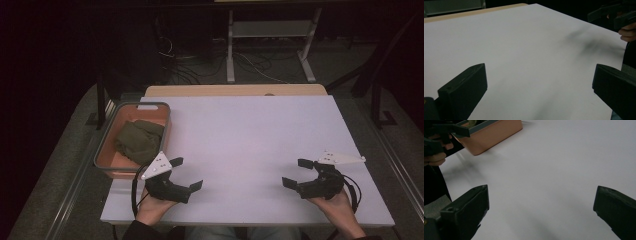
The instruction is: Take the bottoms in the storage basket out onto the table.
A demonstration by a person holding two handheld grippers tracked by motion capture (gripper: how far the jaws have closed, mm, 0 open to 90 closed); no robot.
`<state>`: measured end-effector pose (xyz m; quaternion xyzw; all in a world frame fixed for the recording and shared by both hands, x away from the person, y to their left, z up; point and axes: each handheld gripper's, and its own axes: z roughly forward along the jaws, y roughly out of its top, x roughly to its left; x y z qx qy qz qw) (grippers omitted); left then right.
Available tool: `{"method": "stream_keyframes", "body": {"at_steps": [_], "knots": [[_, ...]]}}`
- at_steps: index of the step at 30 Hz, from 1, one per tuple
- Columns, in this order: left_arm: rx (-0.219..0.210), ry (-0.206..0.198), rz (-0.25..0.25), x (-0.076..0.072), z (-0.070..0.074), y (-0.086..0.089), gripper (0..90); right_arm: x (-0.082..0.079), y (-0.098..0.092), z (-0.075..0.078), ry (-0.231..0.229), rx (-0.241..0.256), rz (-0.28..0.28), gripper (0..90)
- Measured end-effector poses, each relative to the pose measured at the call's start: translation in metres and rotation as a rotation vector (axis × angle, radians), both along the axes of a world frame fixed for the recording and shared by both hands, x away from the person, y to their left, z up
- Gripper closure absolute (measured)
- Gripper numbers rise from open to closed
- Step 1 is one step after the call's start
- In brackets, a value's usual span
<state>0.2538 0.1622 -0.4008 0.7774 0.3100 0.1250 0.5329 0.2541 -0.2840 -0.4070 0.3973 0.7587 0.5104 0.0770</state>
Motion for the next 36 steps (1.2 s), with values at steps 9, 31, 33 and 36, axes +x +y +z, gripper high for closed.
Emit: {"method": "stream_keyframes", "body": {"at_steps": [9, 31, 33, 36], "knots": [[-0.001, 0.005, -0.003, 0.001, 0.0, 0.0, 0.0, 0.0, 0.0, -0.001, 0.003, -0.008, 0.014, 0.0], [0.007, 0.012, -0.005, 0.001, 0.008, -0.002, 0.0, 0.0, 0.002, -0.002, 0.013, -0.019, 0.036, 0.0], [0.01, 0.012, -0.004, 0.001, 0.01, -0.002, 0.0, 0.0, 0.002, -0.002, 0.013, -0.019, 0.037, 0.0], [0.013, 0.022, -0.002, 0.002, 0.014, -0.001, 0.0, 0.0, 0.003, -0.002, 0.016, -0.021, 0.04, 0.0]]}}
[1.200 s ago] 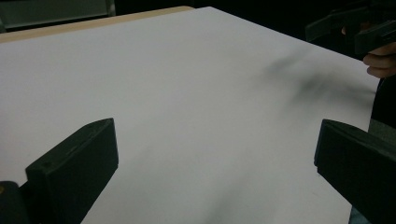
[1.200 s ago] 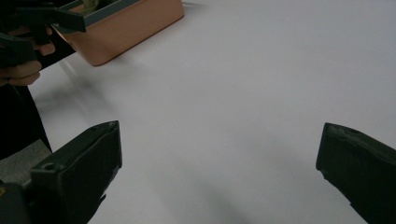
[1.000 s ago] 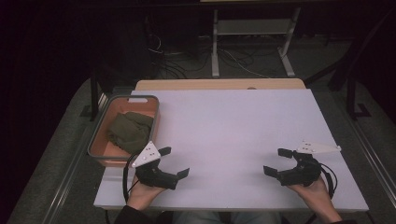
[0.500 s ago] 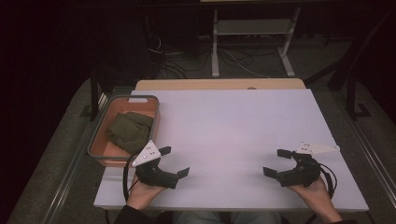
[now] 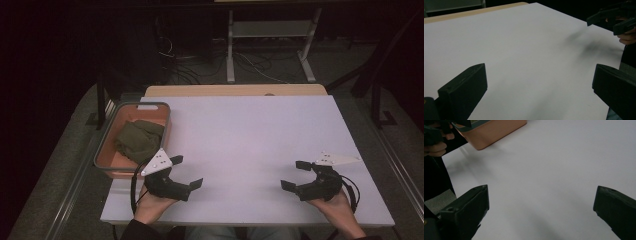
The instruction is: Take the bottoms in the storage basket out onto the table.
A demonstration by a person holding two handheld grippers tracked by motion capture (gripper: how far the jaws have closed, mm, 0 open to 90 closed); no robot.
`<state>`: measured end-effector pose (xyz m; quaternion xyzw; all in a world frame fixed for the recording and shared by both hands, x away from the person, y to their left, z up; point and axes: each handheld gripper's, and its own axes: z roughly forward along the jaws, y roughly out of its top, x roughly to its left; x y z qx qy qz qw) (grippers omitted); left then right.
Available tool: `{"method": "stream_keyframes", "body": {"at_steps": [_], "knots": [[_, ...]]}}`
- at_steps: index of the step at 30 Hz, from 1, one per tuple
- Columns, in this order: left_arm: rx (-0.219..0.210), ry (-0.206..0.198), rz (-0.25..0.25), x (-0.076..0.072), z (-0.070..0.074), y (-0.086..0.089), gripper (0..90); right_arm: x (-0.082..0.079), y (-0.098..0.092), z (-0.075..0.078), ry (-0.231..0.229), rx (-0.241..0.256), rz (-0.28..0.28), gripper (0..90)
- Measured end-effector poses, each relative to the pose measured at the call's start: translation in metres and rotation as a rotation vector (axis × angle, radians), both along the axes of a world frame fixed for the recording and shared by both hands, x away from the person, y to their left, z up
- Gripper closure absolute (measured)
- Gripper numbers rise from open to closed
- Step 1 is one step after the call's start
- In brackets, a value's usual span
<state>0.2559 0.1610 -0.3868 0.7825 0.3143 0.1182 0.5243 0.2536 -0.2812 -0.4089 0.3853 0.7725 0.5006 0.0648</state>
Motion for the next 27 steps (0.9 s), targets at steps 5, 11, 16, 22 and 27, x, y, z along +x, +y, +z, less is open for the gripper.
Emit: {"method": "stream_keyframes", "body": {"at_steps": [5, 11, 16, 22, 27], "knots": [[0.009, 0.003, 0.002, 0.001, 0.008, 0.003, 0.0, 0.0, 0.001, 0.0, -0.002, -0.005, 0.003, 0.0], [0.022, 0.015, -0.005, 0.003, 0.012, 0.005, 0.0, 0.0, 0.001, 0.0, -0.001, -0.007, 0.0, 0.0], [0.04, 0.034, -0.021, 0.005, 0.015, 0.005, 0.0, 0.0, 0.0, -0.001, -0.001, -0.011, 0.001, 0.0], [0.061, 0.047, -0.035, 0.009, 0.02, 0.004, 0.0, 0.0, 0.0, -0.001, 0.0, -0.011, 0.002, 0.0], [0.075, 0.044, -0.037, 0.011, 0.027, 0.006, 0.0, 0.0, -0.001, -0.001, 0.0, -0.011, 0.002, 0.0]]}}
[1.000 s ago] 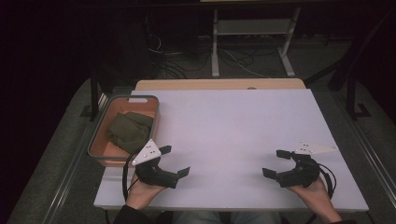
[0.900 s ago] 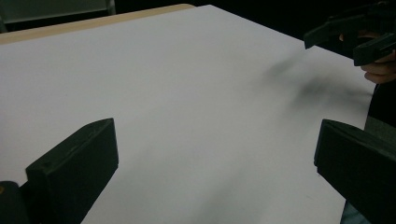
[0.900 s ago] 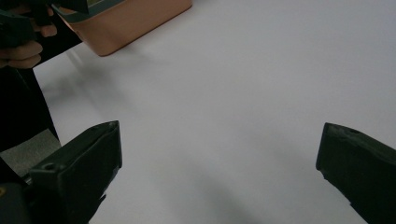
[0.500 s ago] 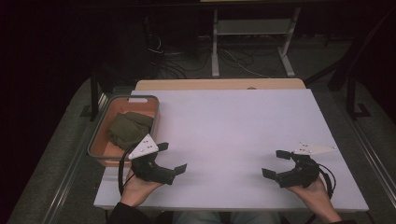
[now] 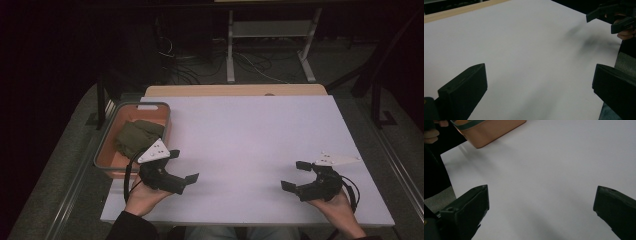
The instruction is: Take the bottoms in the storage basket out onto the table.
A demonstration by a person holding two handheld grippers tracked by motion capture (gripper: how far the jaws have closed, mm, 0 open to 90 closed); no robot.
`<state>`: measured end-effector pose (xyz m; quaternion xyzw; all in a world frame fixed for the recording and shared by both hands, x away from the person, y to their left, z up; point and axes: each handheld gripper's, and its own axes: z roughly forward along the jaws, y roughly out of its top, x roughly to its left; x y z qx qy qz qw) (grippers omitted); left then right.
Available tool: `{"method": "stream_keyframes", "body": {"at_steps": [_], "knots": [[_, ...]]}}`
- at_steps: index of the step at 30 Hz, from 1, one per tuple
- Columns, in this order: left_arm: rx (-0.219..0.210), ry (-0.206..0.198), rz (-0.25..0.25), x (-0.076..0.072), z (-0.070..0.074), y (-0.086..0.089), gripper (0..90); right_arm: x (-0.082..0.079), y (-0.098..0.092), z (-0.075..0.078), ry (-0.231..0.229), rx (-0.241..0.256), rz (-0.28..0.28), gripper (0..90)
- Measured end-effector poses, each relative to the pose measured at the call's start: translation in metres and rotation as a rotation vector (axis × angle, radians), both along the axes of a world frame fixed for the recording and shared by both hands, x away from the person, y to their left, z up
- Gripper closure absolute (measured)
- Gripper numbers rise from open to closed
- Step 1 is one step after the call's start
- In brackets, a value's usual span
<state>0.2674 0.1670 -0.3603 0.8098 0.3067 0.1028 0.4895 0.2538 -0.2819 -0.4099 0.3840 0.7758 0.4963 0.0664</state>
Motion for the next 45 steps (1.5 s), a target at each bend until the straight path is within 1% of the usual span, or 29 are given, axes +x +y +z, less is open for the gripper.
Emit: {"method": "stream_keyframes", "body": {"at_steps": [1, 4, 10, 13, 22, 25, 27, 29, 39, 42, 45], "knots": [[-0.002, 0.001, 0.004, 0.001, 0.001, 0.0, 0.0, 0.0, 0.0, 0.0, 0.0, 0.0, 0.0, 0.0], [0.015, 0.003, 0.001, 0.002, 0.004, 0.002, 0.0, 0.0, 0.0, 0.0, -0.001, -0.001, 0.0, 0.0], [0.022, 0.007, 0.006, 0.004, 0.009, 0.006, 0.0, 0.0, 0.0, 0.0, 0.002, 0.0, -0.001, 0.0], [0.035, 0.009, 0.005, 0.005, 0.012, 0.008, 0.0, 0.0, 0.0, 0.0, 0.003, -0.001, -0.001, 0.0], [0.046, 0.012, 0.018, 0.01, 0.019, 0.016, 0.0, 0.0, 0.0, 0.0, 0.005, 0.001, 0.001, 0.0], [0.064, 0.018, 0.026, 0.012, 0.02, 0.017, 0.0, 0.0, 0.0, 0.0, 0.007, 0.003, 0.001, 0.0], [0.087, 0.019, 0.027, 0.014, 0.021, 0.018, 0.0, 0.0, 0.0, -0.001, 0.009, -0.001, 0.001, 0.0], [0.094, 0.019, 0.029, 0.016, 0.022, 0.019, 0.0, 0.0, 0.0, -0.001, 0.008, -0.002, 0.002, 0.0], [0.097, 0.02, 0.047, 0.023, 0.028, 0.027, 0.0, 0.0, 0.0, -0.001, 0.009, 0.002, 0.0, 0.0], [0.094, 0.018, 0.052, 0.023, 0.029, 0.029, 0.0, 0.001, 0.0, -0.001, 0.005, 0.001, 0.0, 0.0], [0.1, 0.02, 0.053, 0.024, 0.03, 0.03, 0.0, 0.001, -0.001, -0.001, 0.002, 0.003, -0.001, 0.0]]}}
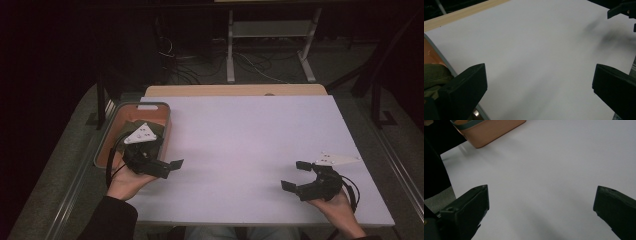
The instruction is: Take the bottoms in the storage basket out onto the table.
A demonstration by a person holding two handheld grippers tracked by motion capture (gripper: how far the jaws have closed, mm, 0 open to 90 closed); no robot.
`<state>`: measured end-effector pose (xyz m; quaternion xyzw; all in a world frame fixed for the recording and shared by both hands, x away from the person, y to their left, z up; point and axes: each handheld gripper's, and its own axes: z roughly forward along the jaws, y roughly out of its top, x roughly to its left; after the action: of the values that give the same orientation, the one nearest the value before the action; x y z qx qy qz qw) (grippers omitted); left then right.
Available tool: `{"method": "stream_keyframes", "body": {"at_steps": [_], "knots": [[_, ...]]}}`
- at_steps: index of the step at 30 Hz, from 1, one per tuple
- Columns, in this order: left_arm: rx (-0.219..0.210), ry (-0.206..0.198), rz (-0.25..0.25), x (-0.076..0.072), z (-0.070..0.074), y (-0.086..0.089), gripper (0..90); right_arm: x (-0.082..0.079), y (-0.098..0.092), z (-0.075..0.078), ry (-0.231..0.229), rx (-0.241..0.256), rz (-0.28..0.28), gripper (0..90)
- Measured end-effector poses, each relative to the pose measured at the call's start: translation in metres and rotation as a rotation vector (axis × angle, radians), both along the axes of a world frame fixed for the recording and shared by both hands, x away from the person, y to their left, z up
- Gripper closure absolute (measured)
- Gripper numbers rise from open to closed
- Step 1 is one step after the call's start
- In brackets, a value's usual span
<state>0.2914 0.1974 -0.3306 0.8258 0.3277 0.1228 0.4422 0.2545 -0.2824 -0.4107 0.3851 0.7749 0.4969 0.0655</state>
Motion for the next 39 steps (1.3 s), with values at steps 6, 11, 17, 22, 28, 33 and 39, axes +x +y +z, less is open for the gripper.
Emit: {"method": "stream_keyframes", "body": {"at_steps": [6, 11, 17, 22, 28, 33, 39], "knots": [[0.011, 0.001, 0.015, 0.004, 0.003, 0.006, 0.0, 0.0, 0.0, 0.0, -0.001, -0.001, 0.001, 0.0], [0.014, 0.001, 0.039, 0.008, 0.005, 0.015, 0.0, 0.0, -0.001, 0.0, 0.002, 0.001, -0.001, 0.0], [0.018, 0.002, 0.063, 0.011, 0.008, 0.027, 0.0, 0.0, -0.001, 0.0, 0.002, 0.001, -0.002, 0.0], [0.022, 0.008, 0.082, 0.013, 0.008, 0.035, 0.0, 0.0, 0.0, 0.0, 0.003, 0.001, -0.003, 0.0], [0.023, 0.015, 0.109, 0.018, 0.009, 0.045, 0.0, 0.0, -0.001, 0.0, 0.004, 0.001, -0.003, 0.0], [0.021, 0.021, 0.131, 0.022, 0.011, 0.054, 0.0, 0.0, -0.001, 0.0, 0.003, 0.001, -0.003, 0.0], [0.014, 0.026, 0.162, 0.027, 0.014, 0.065, 0.0, 0.0, -0.001, 0.0, 0.003, 0.0, -0.004, 0.0]]}}
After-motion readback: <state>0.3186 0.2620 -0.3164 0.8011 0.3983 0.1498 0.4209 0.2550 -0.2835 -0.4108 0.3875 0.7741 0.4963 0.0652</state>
